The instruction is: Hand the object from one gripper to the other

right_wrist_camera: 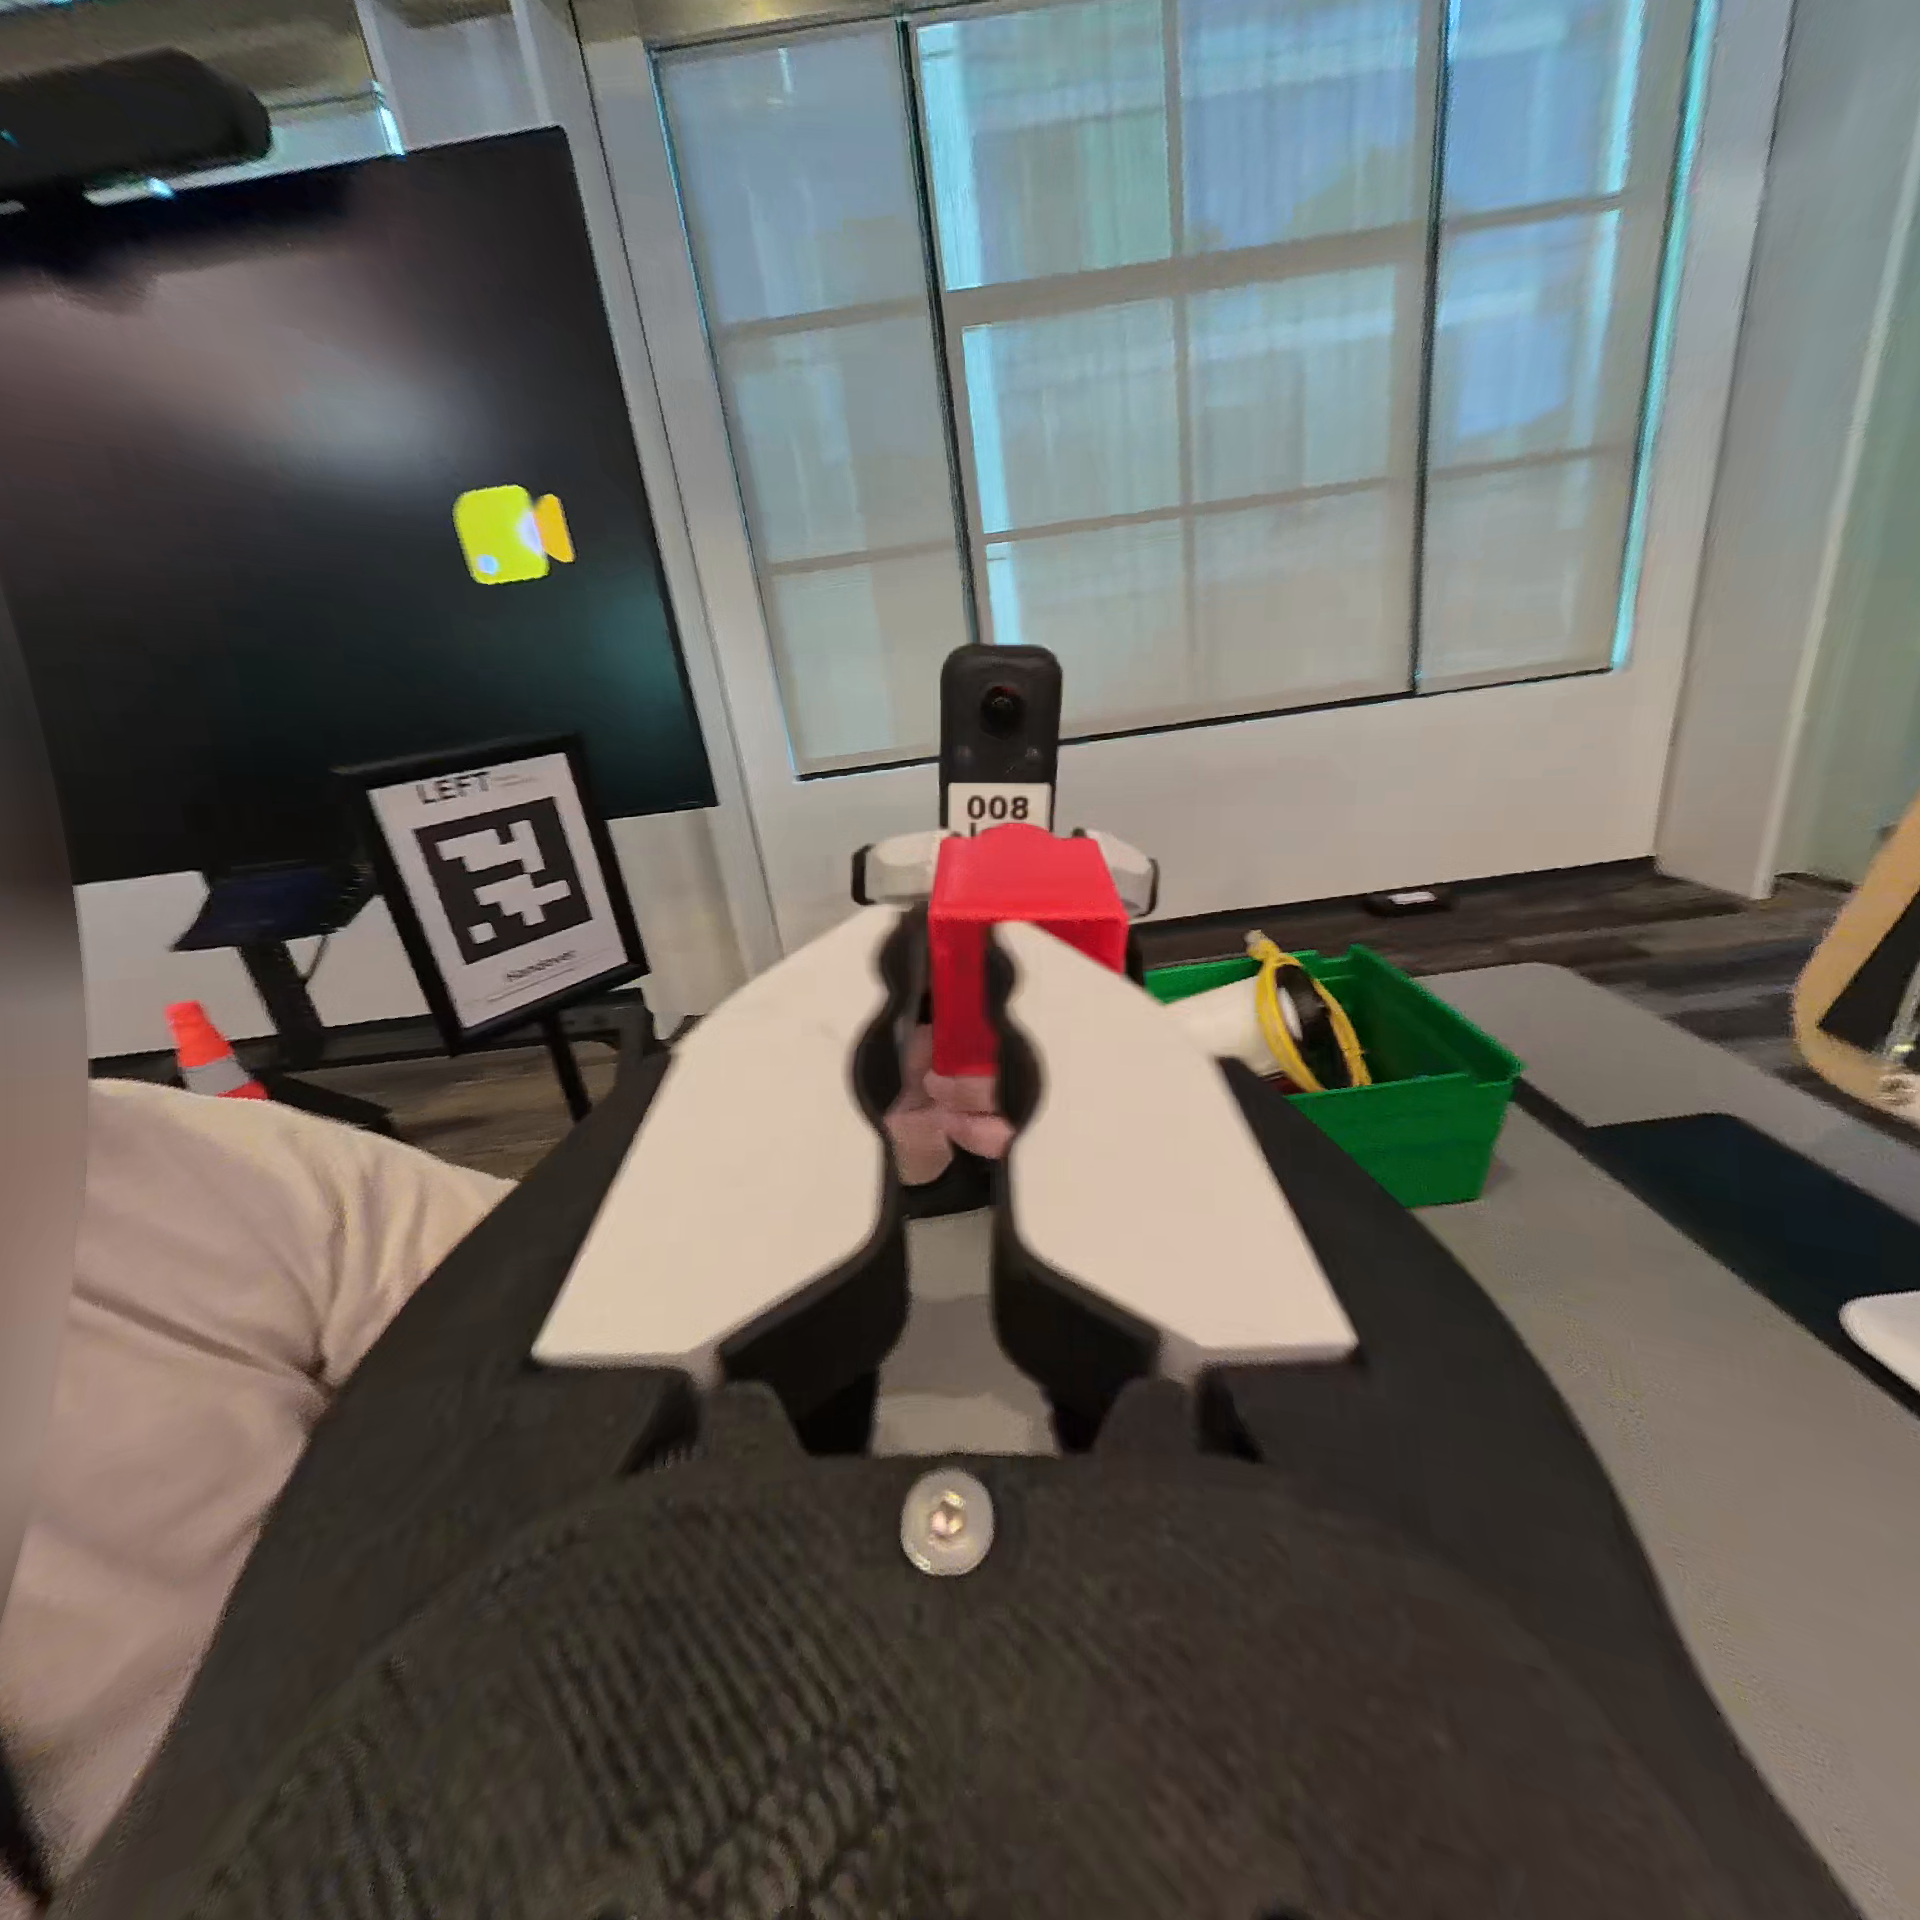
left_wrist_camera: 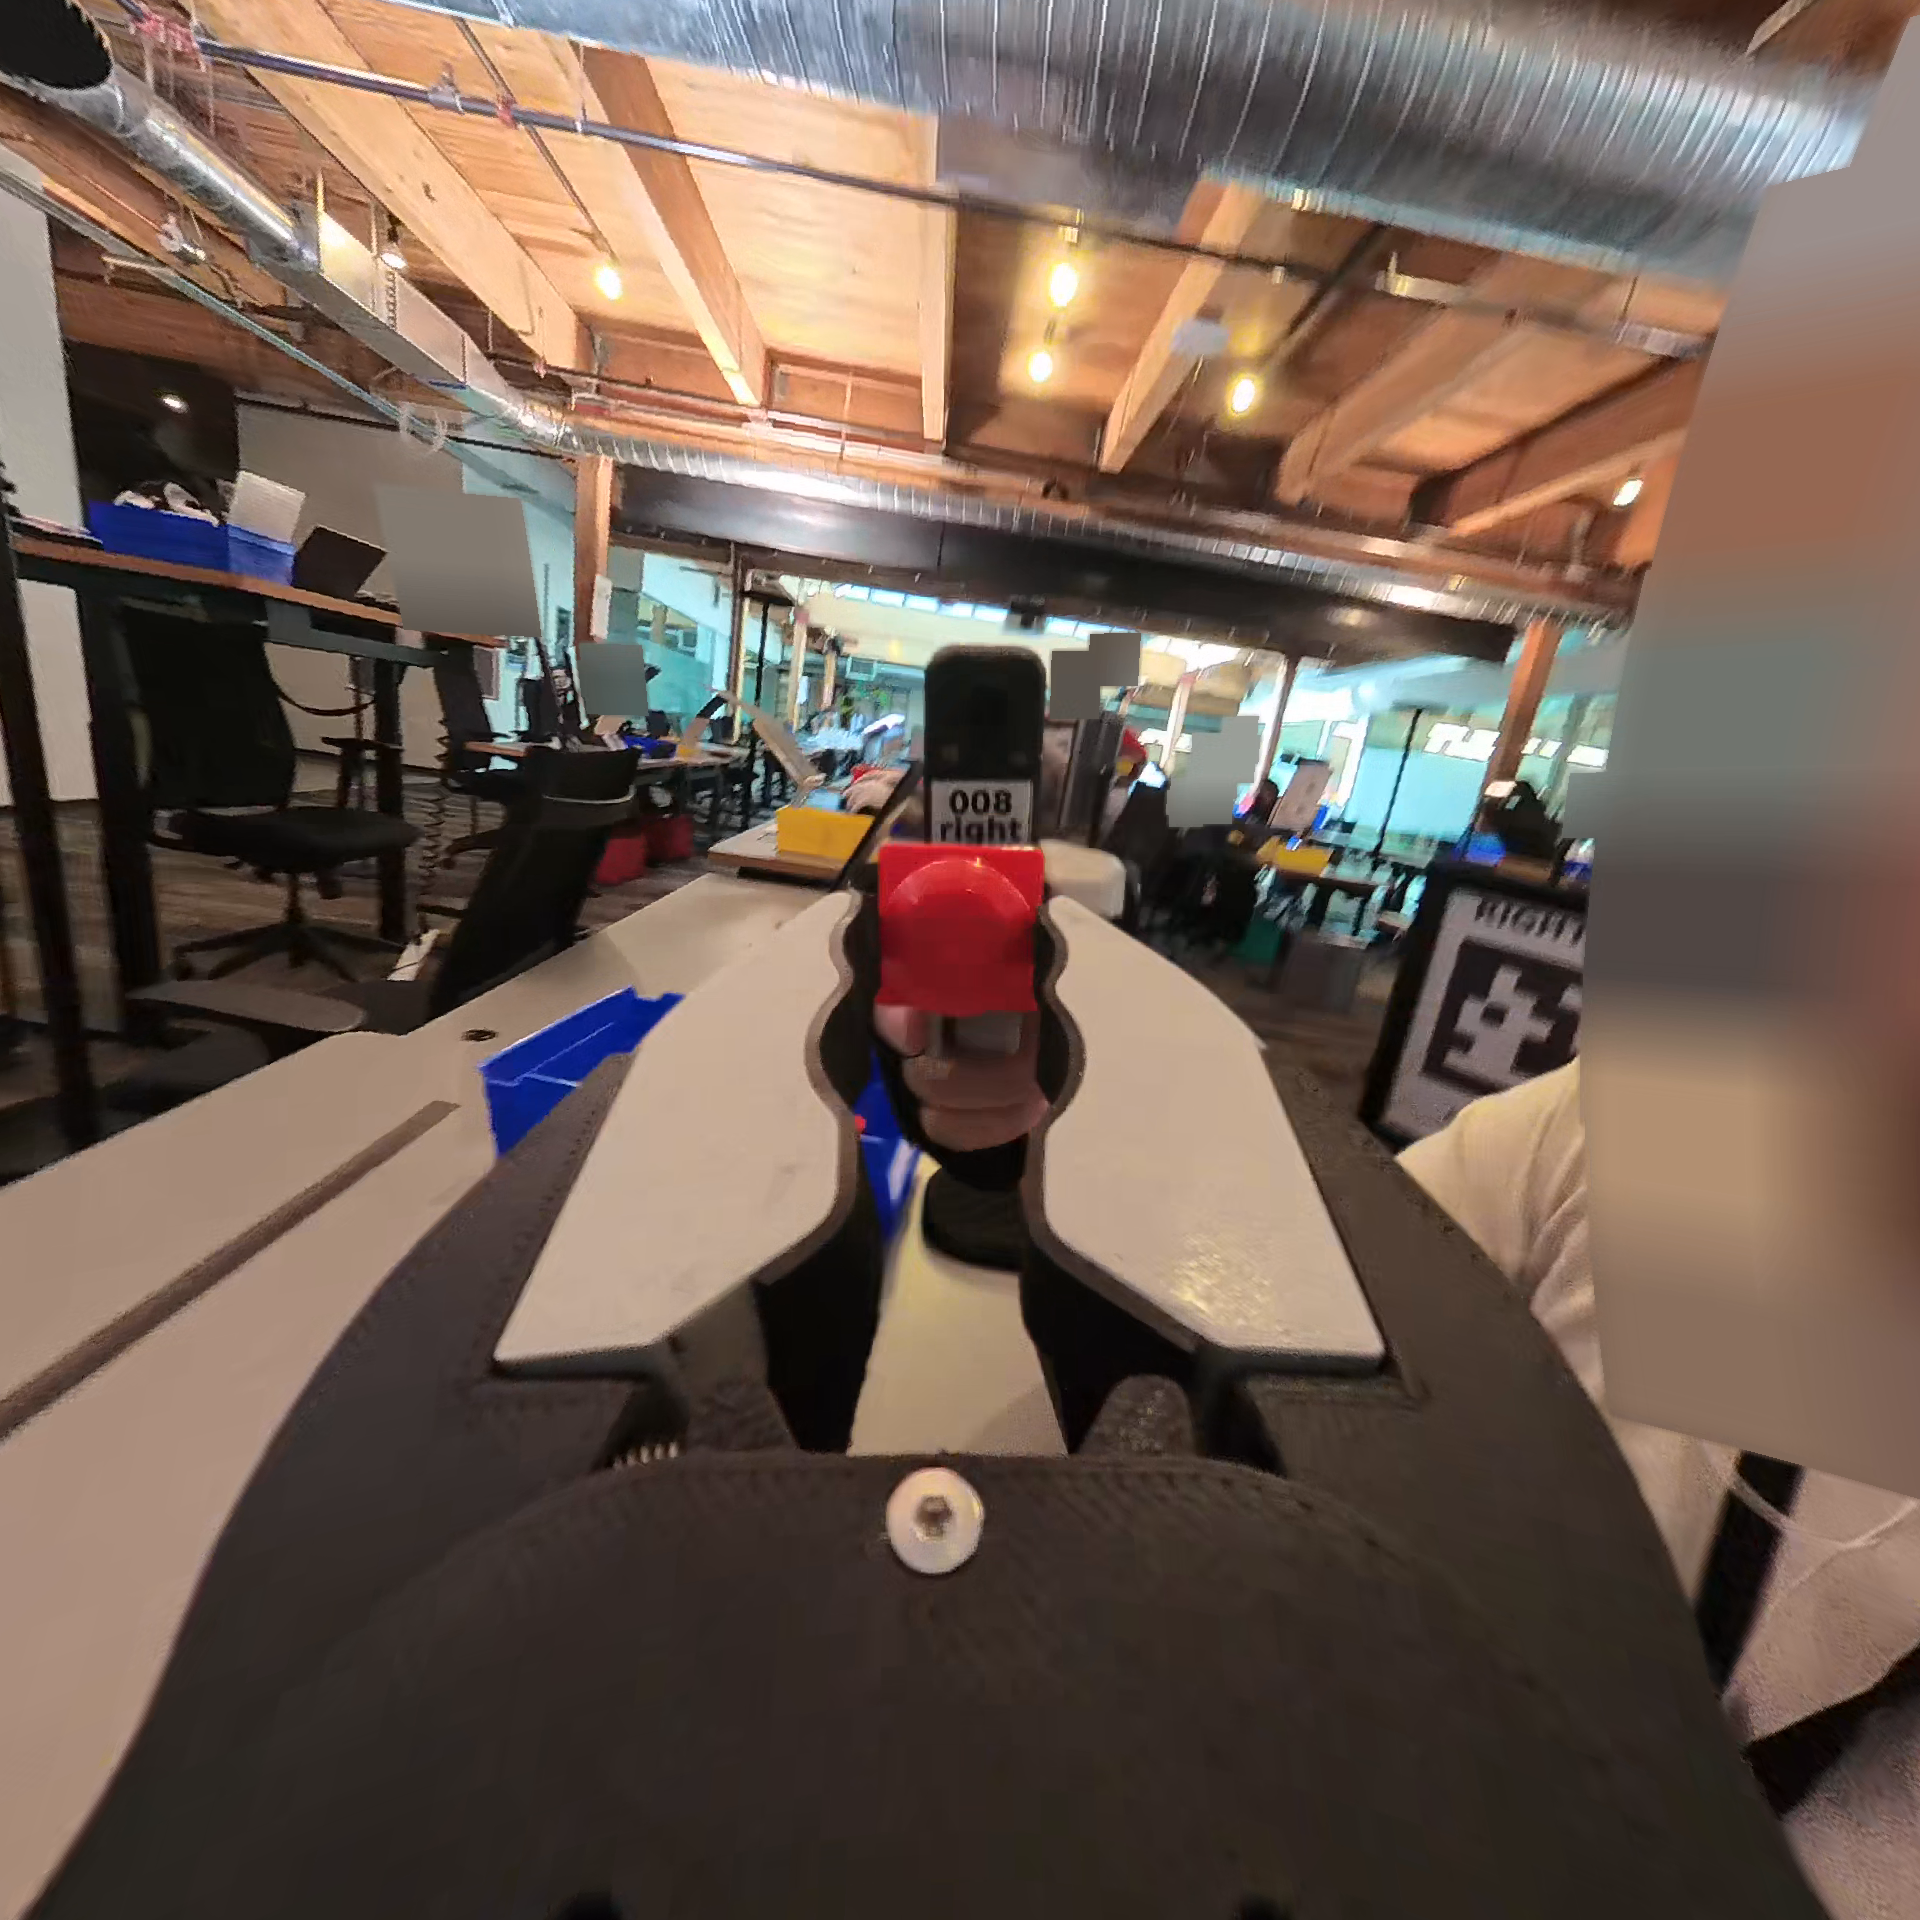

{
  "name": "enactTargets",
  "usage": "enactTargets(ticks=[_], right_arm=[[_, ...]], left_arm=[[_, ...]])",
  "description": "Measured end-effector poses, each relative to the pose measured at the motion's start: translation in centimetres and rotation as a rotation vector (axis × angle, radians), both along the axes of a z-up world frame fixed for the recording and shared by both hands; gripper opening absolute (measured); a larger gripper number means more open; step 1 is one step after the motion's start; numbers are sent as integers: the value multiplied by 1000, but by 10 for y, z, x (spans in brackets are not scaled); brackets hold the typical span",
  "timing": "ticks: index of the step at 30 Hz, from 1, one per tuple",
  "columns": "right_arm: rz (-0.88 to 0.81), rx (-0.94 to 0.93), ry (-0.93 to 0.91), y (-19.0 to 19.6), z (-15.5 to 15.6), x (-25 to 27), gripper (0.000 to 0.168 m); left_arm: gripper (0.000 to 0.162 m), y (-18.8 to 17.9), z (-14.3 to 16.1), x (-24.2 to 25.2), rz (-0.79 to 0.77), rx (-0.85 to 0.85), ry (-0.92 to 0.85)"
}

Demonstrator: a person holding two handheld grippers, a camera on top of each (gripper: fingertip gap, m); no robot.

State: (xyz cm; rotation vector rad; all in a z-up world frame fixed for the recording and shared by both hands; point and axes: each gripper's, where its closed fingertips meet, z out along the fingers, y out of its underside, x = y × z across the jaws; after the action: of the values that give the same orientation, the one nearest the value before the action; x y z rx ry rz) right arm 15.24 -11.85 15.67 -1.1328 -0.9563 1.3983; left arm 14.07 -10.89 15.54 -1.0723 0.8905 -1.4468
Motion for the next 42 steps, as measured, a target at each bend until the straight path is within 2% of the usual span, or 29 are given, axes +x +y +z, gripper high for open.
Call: enactTargets(ticks=[1, 3, 5, 7, 10, 12, 17, 19, 23, 27, 30, 33, 37, 42], right_arm=[[21, -10, 2, 0, -1, 1, 2], [-12, 15, -20, 6, -3, 3, 2], [-171, 156, -66, 19, -5, 7, 2], [-423, 404, -166, 35, -7, 14, 2], [-756, 916, -399, 41, -11, 17, 2], [-836, 1152, -526, 36, -19, 7, 2], [-900, 1396, -702, 32, -36, -16, 2], [-896, 1508, -740, 30, -42, -18, 2], [-855, 1560, -773, 30, -50, -22, 2], [-843, 1604, -865, 35, -60, -22, 3], [-822, 1624, -897, 37, -66, -24, 3], [-805, 1624, -852, 33, -64, -25, 3], [-770, 1653, -774, 20, -59, -28, 3], [-807, 1633, -744, 24, -54, -27, 4]], left_arm=[[28, 1, -3, 2, 31, 25, 24], [32, 10, -8, 3, 120, 31, 81], [66, 21, -11, -1, 214, 20, 134], [72, 33, -15, -8, 341, 9, 207], [74, 39, -13, -14, 475, 8, 248], [75, 34, -10, -9, 485, 1, 247], [83, 33, -25, 1, 589, 78, 397], [82, 31, -23, 0, 579, 87, 393], [78, 21, -22, 1, 421, -19, 355], [75, 28, -37, -2, 531, 100, 509], [67, 29, -40, 0, 585, 177, 551], [60, 27, -43, -1, 532, 143, 554], [64, 16, -42, 3, 379, 98, 496], [63, 21, -37, 4, 364, 73, 451]])
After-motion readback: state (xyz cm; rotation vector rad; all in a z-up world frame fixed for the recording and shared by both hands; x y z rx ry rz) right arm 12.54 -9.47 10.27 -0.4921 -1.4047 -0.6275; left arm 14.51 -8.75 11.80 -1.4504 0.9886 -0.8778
